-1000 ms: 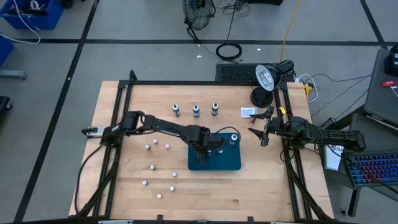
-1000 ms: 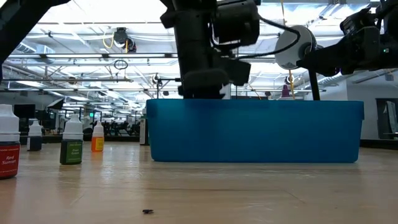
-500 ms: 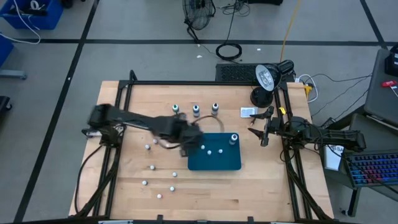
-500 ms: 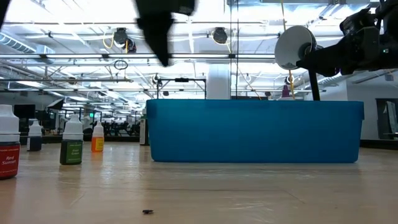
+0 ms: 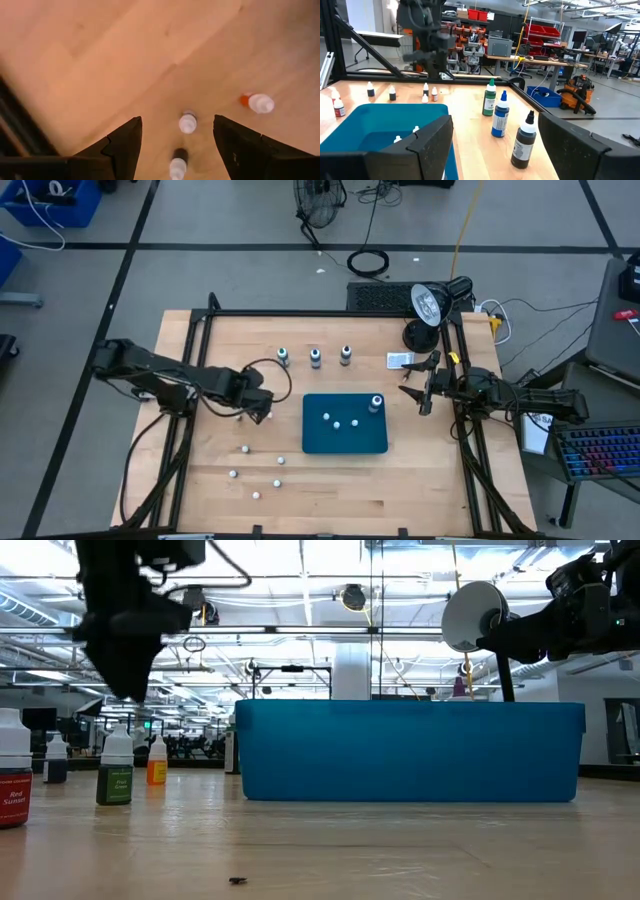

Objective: Pick & Place food coloring
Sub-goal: Put the top small red food coloring bottle into the blue bin

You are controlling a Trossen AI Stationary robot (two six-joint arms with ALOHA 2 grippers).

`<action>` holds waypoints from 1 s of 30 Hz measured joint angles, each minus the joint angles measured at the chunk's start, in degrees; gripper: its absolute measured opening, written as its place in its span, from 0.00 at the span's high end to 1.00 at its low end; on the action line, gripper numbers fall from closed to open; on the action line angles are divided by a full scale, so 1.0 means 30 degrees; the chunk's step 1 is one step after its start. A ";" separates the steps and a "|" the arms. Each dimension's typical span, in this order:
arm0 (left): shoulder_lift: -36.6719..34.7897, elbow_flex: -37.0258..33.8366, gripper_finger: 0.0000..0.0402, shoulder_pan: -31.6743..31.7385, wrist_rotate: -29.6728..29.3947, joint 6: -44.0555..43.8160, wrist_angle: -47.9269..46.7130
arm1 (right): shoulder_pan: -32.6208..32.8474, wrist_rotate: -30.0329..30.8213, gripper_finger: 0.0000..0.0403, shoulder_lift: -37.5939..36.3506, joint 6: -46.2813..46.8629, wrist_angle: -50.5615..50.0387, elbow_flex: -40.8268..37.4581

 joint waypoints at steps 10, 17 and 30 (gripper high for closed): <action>0.0015 -0.2861 0.41 0.0616 0.2560 0.1583 0.3796 | 0.0000 0.0003 0.31 0.0000 0.0000 0.0000 -0.0003; 0.0015 -0.3945 0.43 0.0674 0.2546 0.1519 0.4579 | 0.0007 0.0003 0.31 0.0000 0.0007 0.0000 0.0003; 0.0029 -0.4801 0.47 0.1543 0.2752 0.2393 0.6204 | 0.0001 -0.0004 0.31 0.0000 0.0000 0.0000 0.0003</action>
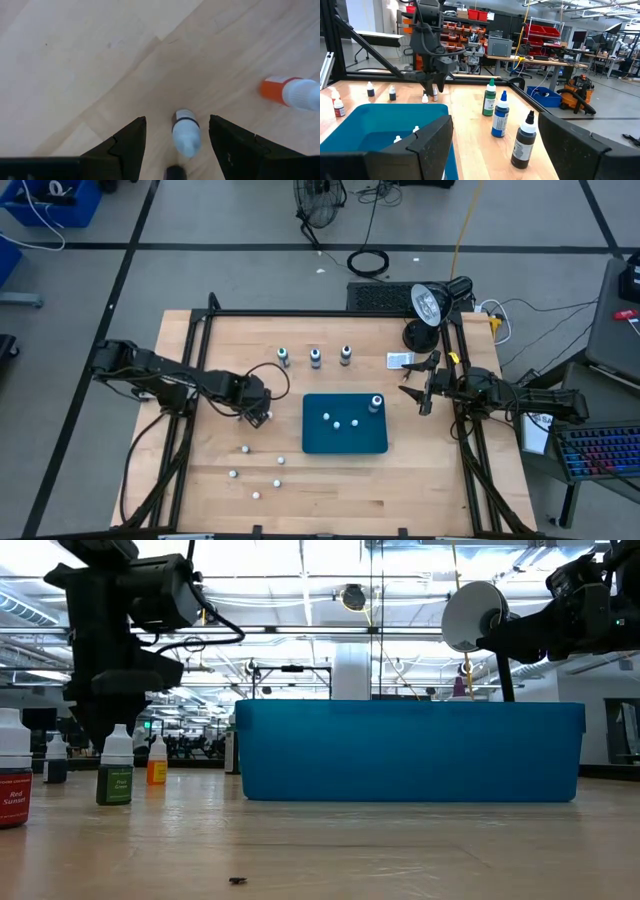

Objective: Pick & Place food coloring
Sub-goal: Put the top small red food coloring bottle into the blue bin

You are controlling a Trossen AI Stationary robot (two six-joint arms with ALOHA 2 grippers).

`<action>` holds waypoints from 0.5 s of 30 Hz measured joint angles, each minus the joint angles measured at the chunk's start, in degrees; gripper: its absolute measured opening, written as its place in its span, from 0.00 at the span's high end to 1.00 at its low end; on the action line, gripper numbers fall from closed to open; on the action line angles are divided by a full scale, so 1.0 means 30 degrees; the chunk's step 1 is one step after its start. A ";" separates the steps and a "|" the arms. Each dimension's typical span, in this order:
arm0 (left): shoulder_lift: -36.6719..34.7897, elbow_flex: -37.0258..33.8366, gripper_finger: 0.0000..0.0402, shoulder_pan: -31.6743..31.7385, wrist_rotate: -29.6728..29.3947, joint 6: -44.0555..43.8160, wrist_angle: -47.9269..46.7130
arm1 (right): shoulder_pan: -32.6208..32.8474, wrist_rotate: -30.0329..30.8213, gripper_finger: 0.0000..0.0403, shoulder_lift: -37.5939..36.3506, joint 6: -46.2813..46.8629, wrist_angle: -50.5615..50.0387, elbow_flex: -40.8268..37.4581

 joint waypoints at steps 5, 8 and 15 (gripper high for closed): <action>0.0000 0.0000 0.51 0.0289 0.0872 0.0214 -0.0012 | -0.0001 0.0001 0.31 0.0000 0.0001 0.0000 0.0000; 0.0000 0.0000 0.56 0.0459 0.0966 0.0238 -0.0016 | 0.0000 0.0003 0.31 0.0000 0.0000 0.0000 -0.0007; 0.0000 0.0000 0.72 0.0820 0.0958 0.0571 -0.0022 | 0.0006 0.0007 0.31 0.0000 0.0000 0.0000 -0.0003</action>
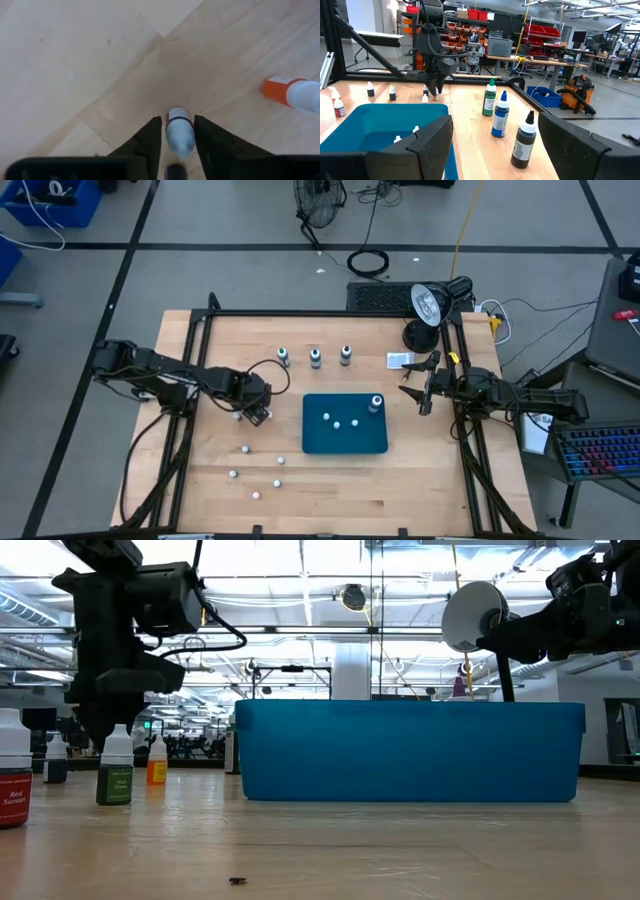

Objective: Pick & Place food coloring
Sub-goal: Put the top small red food coloring bottle into the blue bin

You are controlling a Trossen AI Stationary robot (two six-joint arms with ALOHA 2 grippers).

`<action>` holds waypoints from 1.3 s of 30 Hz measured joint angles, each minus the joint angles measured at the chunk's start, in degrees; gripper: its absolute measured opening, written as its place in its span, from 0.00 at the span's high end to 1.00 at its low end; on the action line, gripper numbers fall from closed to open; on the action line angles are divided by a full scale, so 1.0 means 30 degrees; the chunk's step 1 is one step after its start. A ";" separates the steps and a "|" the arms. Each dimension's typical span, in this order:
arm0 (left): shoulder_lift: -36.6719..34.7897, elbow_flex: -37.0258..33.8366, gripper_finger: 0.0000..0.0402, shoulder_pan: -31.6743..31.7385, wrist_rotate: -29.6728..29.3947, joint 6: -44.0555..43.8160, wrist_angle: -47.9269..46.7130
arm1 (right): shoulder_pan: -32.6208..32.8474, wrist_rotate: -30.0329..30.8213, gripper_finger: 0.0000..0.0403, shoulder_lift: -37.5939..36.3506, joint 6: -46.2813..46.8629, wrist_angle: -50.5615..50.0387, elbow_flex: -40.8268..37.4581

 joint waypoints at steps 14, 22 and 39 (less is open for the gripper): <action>0.0007 0.3225 0.85 -0.0120 0.0017 0.3296 -0.0965 | -0.0007 0.0000 0.31 0.0000 0.0000 0.0000 0.0003; 0.1084 1.1232 0.85 -0.0370 0.0013 0.7346 -0.1471 | -0.0002 -0.0004 0.31 0.0007 0.0000 -0.0003 0.0003; 1.5746 2.9558 0.85 -0.0722 -0.0955 1.6442 -0.8077 | -0.0007 0.0000 0.31 0.0051 0.0000 -0.0003 0.0003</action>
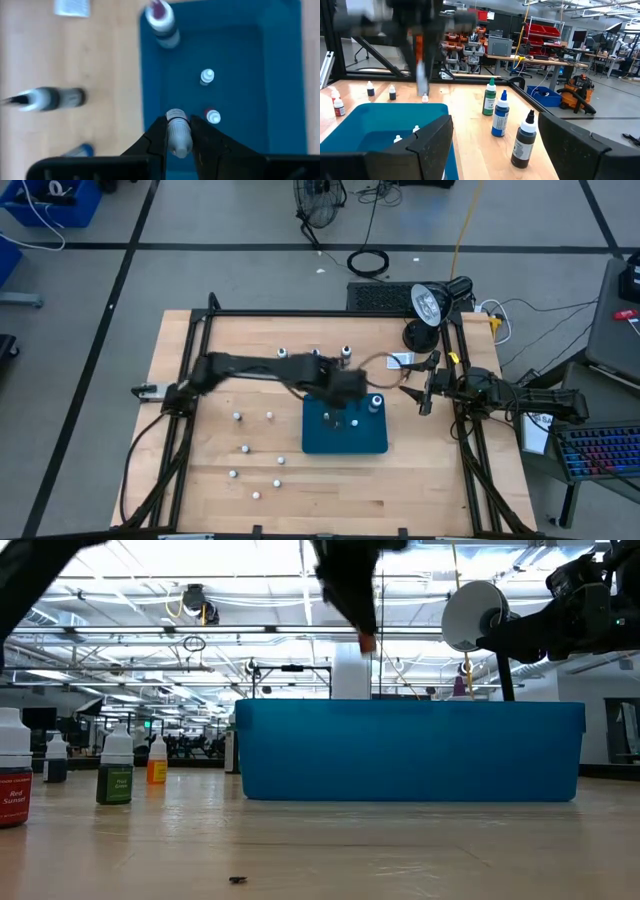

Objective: Pick & Place food coloring
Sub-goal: Put the top small red food coloring bottle into the blue bin

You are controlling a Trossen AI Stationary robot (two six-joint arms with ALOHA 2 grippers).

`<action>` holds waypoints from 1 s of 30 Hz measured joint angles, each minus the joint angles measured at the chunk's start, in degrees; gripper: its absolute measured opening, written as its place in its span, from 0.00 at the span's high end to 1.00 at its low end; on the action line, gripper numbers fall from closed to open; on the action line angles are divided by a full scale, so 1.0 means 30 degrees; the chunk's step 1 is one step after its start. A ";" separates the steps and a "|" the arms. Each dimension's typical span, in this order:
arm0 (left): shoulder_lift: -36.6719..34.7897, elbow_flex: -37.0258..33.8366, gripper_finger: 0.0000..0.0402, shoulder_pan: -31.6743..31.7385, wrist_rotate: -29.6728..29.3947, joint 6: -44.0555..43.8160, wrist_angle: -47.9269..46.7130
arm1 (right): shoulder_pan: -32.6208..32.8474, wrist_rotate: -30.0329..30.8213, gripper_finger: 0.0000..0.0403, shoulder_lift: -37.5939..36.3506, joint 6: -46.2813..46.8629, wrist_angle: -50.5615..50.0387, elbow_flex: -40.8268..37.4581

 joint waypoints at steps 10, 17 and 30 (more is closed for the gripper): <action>0.3173 -0.0556 0.85 -0.0139 0.0146 -0.0216 0.0915 | 0.0003 -0.0007 0.31 0.0000 0.0000 -0.0004 -0.0004; 0.4220 -0.0627 0.85 -0.0258 0.0227 -0.0240 0.1746 | 0.0007 -0.0003 0.31 0.0000 0.0000 0.0003 -0.0003; 0.4515 -0.0779 0.85 -0.0201 0.0824 -0.0400 0.2355 | 0.0002 -0.0002 0.31 0.0000 0.0000 -0.0006 -0.0006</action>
